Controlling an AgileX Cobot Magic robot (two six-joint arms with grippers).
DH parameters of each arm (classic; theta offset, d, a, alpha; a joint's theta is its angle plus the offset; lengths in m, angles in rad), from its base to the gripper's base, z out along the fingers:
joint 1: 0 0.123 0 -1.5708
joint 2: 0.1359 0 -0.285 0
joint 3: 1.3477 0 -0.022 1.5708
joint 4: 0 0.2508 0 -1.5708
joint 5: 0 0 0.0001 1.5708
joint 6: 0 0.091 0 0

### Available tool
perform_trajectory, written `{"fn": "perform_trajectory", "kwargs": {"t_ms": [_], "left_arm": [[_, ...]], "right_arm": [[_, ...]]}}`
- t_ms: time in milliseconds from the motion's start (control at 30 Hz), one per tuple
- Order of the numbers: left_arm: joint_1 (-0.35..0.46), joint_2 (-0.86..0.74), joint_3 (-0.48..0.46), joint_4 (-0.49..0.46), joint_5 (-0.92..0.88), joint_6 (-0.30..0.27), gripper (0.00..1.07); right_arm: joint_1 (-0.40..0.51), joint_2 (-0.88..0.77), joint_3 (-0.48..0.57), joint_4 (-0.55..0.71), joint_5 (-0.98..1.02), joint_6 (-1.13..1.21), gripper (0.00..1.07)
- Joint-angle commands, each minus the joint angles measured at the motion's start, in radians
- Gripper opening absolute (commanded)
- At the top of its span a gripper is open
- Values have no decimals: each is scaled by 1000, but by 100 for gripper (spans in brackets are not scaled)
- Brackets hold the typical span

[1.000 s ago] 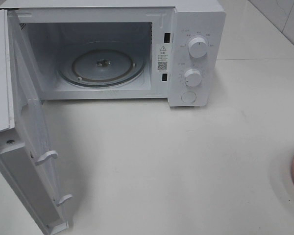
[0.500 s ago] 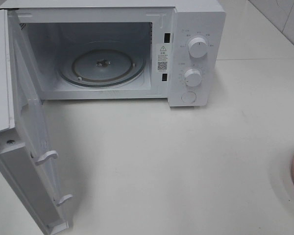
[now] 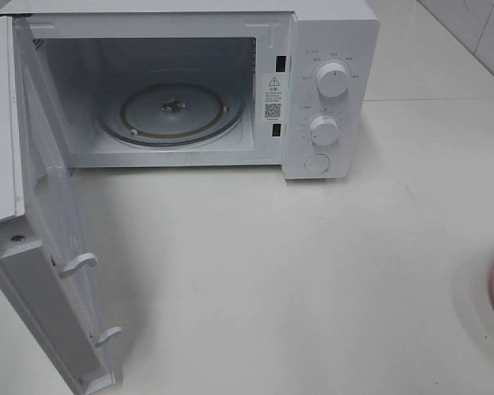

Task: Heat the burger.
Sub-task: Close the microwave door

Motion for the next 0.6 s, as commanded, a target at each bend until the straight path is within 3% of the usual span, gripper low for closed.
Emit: {"fn": "perform_trajectory", "kwargs": {"t_ms": [33, 600], "left_arm": [[4, -19, 3, -1, -6, 2, 102], [4, -19, 3, -1, -6, 2, 102]], "right_arm": [[-7, -25, 2, -4, -12, -4, 76], [-7, -25, 2, -4, -12, -4, 76]]}}
